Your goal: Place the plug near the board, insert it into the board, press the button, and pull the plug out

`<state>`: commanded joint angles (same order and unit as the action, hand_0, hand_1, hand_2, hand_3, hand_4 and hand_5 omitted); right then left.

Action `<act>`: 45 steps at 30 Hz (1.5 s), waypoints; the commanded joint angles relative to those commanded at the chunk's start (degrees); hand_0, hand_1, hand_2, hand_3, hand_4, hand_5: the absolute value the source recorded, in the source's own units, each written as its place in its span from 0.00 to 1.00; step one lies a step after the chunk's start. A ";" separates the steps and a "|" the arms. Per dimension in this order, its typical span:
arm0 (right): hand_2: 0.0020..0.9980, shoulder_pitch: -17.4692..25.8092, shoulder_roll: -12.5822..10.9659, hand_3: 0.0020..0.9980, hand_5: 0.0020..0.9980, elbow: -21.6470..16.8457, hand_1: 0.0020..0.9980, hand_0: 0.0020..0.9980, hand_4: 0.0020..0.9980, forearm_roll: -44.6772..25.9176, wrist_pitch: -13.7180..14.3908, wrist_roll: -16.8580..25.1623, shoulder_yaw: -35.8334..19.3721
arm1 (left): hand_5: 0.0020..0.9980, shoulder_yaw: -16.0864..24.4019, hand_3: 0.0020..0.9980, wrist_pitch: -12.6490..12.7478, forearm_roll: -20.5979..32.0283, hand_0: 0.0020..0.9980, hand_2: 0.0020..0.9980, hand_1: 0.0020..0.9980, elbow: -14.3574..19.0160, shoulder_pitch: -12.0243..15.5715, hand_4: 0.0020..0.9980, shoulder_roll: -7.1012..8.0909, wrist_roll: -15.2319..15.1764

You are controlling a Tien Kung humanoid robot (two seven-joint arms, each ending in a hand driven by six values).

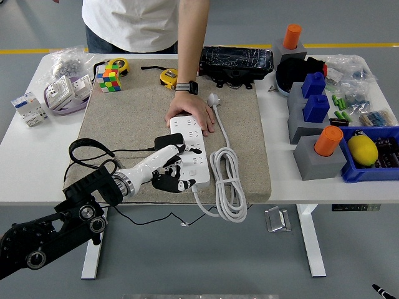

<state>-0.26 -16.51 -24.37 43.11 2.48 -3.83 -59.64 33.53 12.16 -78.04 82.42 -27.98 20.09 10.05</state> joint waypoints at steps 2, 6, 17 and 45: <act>0.64 -0.05 0.01 0.57 0.59 0.01 0.67 0.62 0.98 -0.03 0.00 0.01 -0.03 | 0.19 -0.29 0.58 2.82 2.36 0.16 0.27 0.12 -0.67 0.01 0.79 0.02 -2.58; 0.64 -0.04 0.07 0.57 0.59 0.10 0.67 0.62 0.98 -0.02 0.03 -0.01 -0.06 | 0.20 -0.44 0.56 4.03 4.55 0.21 0.29 0.17 -1.69 0.11 0.78 -0.02 -3.40; 0.64 0.01 0.09 0.57 0.59 0.14 0.67 0.62 0.98 -0.08 0.02 0.01 0.06 | 0.21 2.74 0.54 9.79 11.78 0.25 0.38 0.26 -1.91 1.04 0.78 0.13 -9.39; 0.64 -0.07 -0.24 0.57 0.59 0.07 0.67 0.63 0.98 -0.15 -0.02 -0.04 0.69 | 0.00 3.79 0.63 -5.41 -0.26 0.10 0.17 0.08 1.15 1.15 0.62 0.96 4.05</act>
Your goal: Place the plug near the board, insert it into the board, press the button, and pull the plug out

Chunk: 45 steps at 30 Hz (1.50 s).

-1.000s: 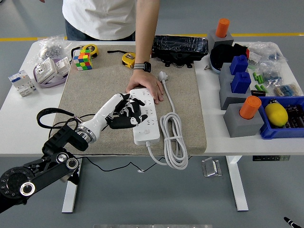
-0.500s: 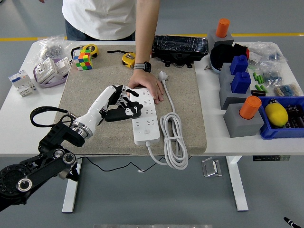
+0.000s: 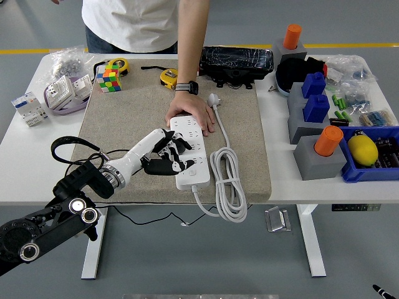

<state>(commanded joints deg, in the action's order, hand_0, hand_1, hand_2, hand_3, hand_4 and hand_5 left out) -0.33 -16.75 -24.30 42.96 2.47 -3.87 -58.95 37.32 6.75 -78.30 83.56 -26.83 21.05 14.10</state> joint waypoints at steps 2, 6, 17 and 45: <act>0.64 0.02 0.03 0.57 0.59 -0.01 0.67 0.63 0.98 0.01 0.00 0.00 -0.08 | 0.00 -0.14 0.63 -3.94 -2.41 0.10 0.17 0.08 0.63 -0.18 0.62 -0.05 4.07; 0.64 0.07 0.06 0.57 0.58 -0.06 0.67 0.62 0.98 0.02 -0.01 -0.01 -0.25 | 0.00 -1.16 0.79 -8.06 -5.14 0.07 0.15 0.07 0.97 -0.65 0.78 -0.15 9.06; 0.64 0.27 0.24 0.57 0.58 -0.06 0.67 0.62 0.98 0.03 -0.04 -0.03 -0.40 | 0.00 -2.68 0.82 -7.53 -5.69 0.06 0.15 0.07 0.38 -1.27 0.79 -0.57 8.60; 0.64 0.23 0.23 0.57 0.59 -0.25 0.67 0.62 0.98 -0.04 -0.06 -0.04 -0.54 | 0.00 -5.29 0.76 -6.05 -6.61 0.06 0.16 0.07 -3.44 -2.04 0.79 -1.80 8.10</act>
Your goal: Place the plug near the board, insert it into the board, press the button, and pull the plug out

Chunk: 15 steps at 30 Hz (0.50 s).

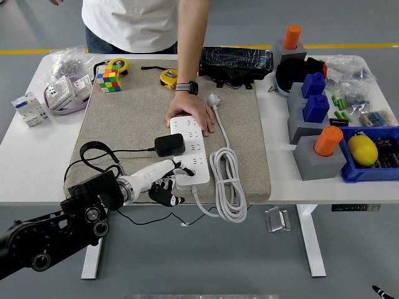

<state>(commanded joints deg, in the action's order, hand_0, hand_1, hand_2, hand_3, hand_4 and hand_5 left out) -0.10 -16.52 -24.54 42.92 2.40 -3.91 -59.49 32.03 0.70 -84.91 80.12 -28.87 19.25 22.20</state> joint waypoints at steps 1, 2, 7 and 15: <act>0.64 0.02 -0.01 0.57 0.59 -0.06 0.67 0.62 0.98 -0.01 0.02 0.02 -0.06 | 0.00 0.34 0.76 0.35 0.47 0.06 0.16 0.07 0.36 0.13 0.79 0.08 -0.81; 0.64 0.03 -0.03 0.57 0.59 -0.09 0.67 0.62 0.98 0.06 0.01 0.01 -0.09 | 0.00 0.88 0.76 0.98 1.27 0.06 0.16 0.07 0.86 0.29 0.79 0.18 -2.06; 0.64 0.07 -0.07 0.57 0.58 -0.02 0.67 0.62 0.98 0.05 0.02 0.00 -0.05 | 0.00 3.35 0.61 6.53 6.29 0.16 0.27 0.12 1.51 0.64 0.71 0.32 -10.88; 0.64 -0.02 0.00 0.57 0.58 -0.25 0.67 0.62 0.98 0.06 -0.01 0.01 0.01 | 0.09 4.13 0.56 22.47 6.20 0.31 0.48 0.37 -4.33 -1.52 0.84 -0.60 -22.92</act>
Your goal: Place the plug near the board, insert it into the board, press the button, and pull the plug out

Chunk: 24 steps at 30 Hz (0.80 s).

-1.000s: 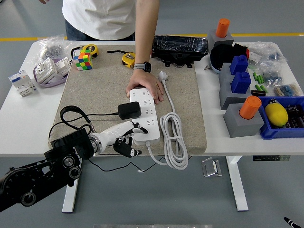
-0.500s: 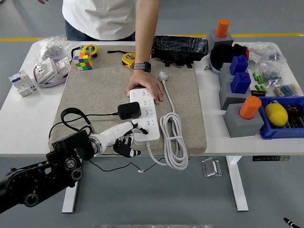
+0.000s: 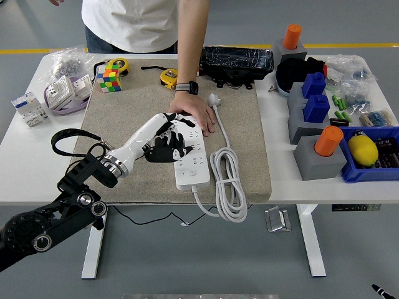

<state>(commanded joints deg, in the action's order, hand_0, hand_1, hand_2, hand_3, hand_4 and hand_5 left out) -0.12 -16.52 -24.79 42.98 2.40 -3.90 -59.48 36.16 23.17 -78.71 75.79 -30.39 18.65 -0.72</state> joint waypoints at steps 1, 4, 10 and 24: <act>0.64 0.01 -0.02 0.57 0.58 -0.01 0.67 0.62 0.98 0.00 -0.01 -0.01 0.06 | 0.09 0.00 0.56 0.67 -1.38 0.31 0.48 0.37 -1.29 -0.57 0.84 -0.24 0.30; 0.64 -0.03 -0.06 0.57 0.59 0.00 0.67 0.62 0.98 -0.02 -0.02 -0.03 0.06 | 0.15 -0.54 0.59 1.34 -3.04 0.62 0.59 0.66 -4.04 -1.84 0.91 -0.72 0.84; 0.64 -0.03 -0.10 0.57 0.58 -0.04 0.67 0.62 0.98 -0.06 -0.05 -0.04 -0.04 | 0.27 -3.09 0.69 0.06 -6.35 0.74 0.74 0.76 -9.06 -4.31 1.00 -1.67 4.05; 0.64 -0.10 -0.20 0.57 0.58 -0.35 0.67 0.62 0.98 0.02 -0.06 -0.07 0.17 | 0.34 -8.22 0.67 -1.50 -5.12 0.70 0.69 0.68 -16.49 -7.27 0.88 -3.57 6.46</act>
<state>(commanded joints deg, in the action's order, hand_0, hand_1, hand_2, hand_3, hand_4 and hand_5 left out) -0.23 -16.72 -25.14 43.00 2.33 -3.97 -59.30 27.94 21.67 -83.83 59.30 -37.65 15.08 5.74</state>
